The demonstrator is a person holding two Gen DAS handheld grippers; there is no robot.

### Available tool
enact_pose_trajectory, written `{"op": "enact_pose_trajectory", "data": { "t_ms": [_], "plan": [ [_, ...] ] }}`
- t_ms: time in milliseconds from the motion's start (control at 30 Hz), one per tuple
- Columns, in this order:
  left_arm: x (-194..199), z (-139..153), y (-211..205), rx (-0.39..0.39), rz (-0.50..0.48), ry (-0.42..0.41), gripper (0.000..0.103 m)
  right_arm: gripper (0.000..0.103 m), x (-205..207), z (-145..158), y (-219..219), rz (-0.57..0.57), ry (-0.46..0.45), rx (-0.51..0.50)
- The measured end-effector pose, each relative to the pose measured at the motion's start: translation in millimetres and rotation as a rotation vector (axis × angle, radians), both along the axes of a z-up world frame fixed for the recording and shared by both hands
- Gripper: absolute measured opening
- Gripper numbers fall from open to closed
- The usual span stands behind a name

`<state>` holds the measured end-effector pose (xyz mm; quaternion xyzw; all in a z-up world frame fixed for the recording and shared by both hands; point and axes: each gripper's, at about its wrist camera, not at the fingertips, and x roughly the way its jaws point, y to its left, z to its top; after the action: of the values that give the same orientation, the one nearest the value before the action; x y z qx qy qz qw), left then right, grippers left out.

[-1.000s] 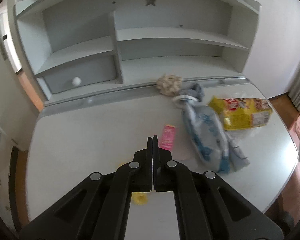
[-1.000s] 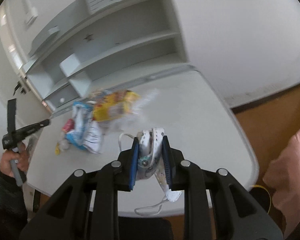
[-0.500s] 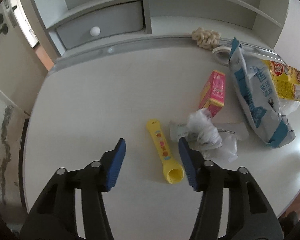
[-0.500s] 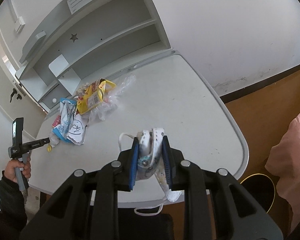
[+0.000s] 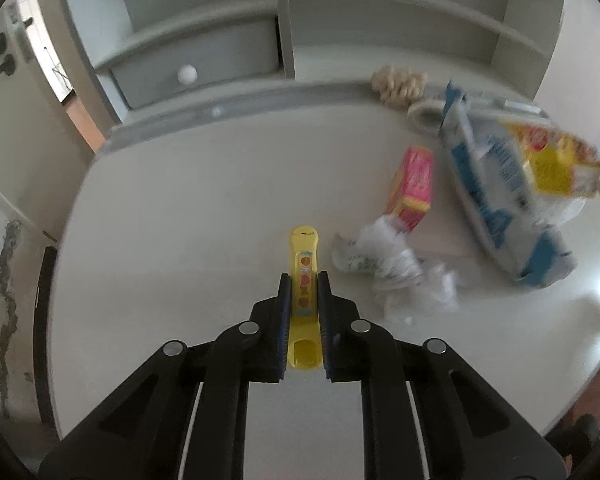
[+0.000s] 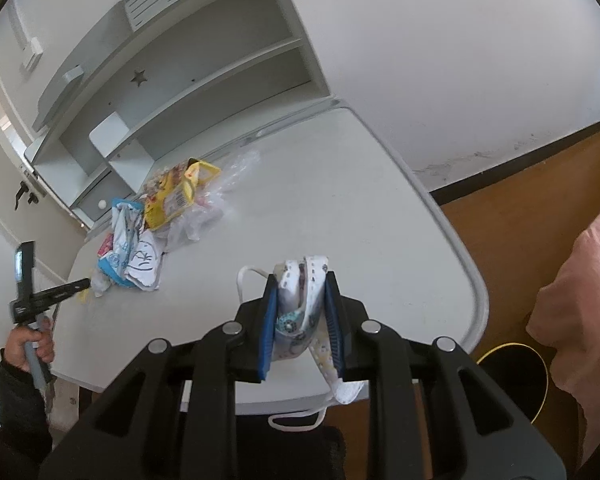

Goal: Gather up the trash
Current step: 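Carry the tube and wrapper over the bin and open both tools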

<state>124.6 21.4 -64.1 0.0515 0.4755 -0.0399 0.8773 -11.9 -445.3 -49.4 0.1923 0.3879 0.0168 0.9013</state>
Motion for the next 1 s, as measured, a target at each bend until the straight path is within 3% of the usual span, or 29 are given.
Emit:
{"op": "enact_pose_trajectory", "data": {
  "t_ms": [100, 233, 467, 567, 767, 900, 1000],
  "plan": [
    [-13.6, 27.6, -19.1, -0.009, -0.049, -0.063, 0.012, 0.023, -11.6, -3.0, -14.6, -0.035, 0.004, -0.005],
    [-30.5, 55.3, -85.5, -0.055, -0.209, -0.128, 0.012, 0.023, -37.2, -15.7, -51.0, -0.113, 0.024, -0.009],
    [-83.2, 53.3, -263.5, -0.147, -0.629, -0.124, 0.012, 0.023, -92.7, -54.9, -125.1, -0.267, 0.084, 0.021],
    [-125.1, 32.4, -358.1, -0.182, -0.856, -0.086, 0.012, 0.023, -121.2, -80.2, -159.3, -0.34, 0.123, 0.052],
    [-190.5, -41.0, -487.4, -0.181, -1.148, 0.06, 0.012, 0.023, -164.4, -142.7, -214.0, -0.443, 0.223, 0.127],
    [-203.1, -117.6, -545.3, -0.153, -1.246, 0.216, 0.012, 0.023, -184.0, -187.7, -240.9, -0.498, 0.287, 0.197],
    [-202.9, -167.4, -578.0, -0.098, -1.249, 0.3, 0.012, 0.023, -190.7, -218.7, -254.7, -0.532, 0.338, 0.24]
  ]
}}
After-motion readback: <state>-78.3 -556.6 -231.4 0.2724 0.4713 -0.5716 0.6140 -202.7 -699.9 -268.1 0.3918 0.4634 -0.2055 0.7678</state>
